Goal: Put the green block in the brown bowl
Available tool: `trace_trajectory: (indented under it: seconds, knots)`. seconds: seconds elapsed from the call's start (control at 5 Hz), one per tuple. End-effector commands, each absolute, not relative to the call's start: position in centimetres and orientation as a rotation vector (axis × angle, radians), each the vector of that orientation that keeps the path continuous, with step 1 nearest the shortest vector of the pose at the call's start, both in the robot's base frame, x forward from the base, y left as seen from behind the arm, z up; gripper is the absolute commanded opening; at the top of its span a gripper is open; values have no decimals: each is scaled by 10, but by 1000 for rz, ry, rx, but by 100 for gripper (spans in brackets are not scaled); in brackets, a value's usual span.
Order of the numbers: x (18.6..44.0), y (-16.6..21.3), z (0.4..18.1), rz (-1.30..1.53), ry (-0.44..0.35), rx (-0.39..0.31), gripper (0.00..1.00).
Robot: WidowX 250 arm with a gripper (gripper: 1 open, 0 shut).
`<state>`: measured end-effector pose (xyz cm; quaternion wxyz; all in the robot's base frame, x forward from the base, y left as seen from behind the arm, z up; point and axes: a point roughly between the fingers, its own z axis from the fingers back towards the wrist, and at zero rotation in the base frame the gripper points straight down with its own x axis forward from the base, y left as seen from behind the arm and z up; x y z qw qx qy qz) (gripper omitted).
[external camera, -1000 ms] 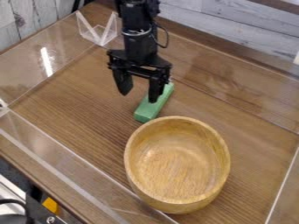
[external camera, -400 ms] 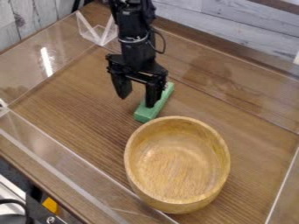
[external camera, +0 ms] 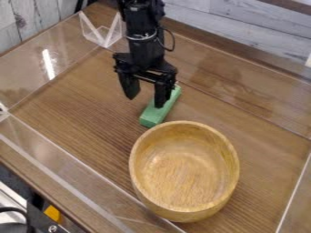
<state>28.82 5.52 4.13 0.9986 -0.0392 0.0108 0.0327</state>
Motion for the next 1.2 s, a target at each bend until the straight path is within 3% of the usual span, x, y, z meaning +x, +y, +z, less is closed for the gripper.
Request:
trace_trajectory:
  seconds: [0.0, 0.4, 1.0]
  knots:
    - [303, 56, 47, 58, -22, -62, 100]
    - [331, 59, 24, 14, -3, -55, 100]
    - [338, 82, 17, -94, 39, -27, 100]
